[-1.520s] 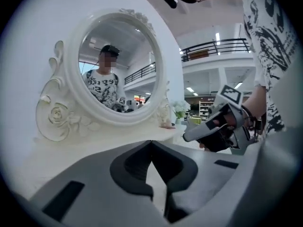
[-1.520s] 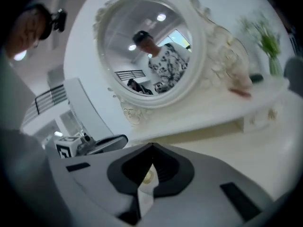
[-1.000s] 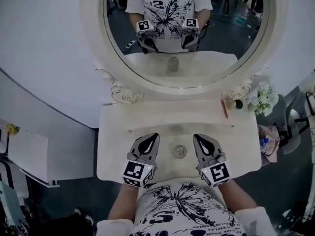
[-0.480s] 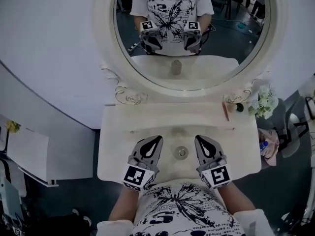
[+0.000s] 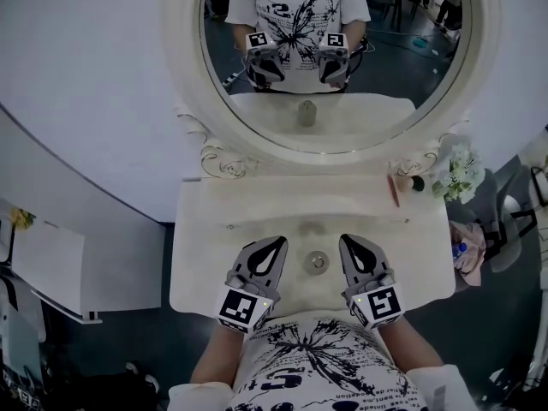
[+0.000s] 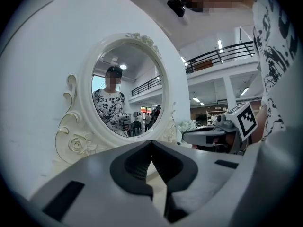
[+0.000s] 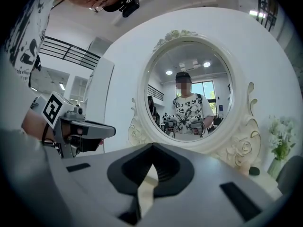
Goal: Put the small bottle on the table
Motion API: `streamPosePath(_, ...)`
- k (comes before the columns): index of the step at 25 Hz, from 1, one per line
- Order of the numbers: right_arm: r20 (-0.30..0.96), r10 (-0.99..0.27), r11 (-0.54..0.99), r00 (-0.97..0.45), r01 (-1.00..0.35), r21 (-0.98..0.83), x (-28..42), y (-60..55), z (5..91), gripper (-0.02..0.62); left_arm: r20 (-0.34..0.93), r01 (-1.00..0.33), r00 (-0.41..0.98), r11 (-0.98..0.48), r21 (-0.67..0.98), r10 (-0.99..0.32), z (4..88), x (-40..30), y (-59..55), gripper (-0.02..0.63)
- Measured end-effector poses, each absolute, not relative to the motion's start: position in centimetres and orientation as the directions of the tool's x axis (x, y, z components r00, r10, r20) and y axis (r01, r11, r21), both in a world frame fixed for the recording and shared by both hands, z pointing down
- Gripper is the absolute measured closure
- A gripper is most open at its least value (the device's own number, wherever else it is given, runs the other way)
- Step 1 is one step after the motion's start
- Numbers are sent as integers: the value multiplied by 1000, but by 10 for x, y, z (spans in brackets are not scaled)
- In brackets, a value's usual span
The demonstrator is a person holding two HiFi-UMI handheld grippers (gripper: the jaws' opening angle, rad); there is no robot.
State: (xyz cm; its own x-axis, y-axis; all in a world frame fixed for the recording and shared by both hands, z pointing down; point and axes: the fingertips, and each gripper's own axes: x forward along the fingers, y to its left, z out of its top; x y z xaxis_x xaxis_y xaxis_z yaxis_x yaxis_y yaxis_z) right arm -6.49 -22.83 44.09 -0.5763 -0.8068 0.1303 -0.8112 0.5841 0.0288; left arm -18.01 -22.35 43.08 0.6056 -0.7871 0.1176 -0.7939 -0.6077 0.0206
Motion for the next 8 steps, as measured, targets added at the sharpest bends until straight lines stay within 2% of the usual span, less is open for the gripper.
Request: streamPosePath(8, 137, -789, 605, -599, -796, 8, -73, -220, 441, 578, 85, -774, 631, -634, -5, -771, 425, -176, -214, 586)
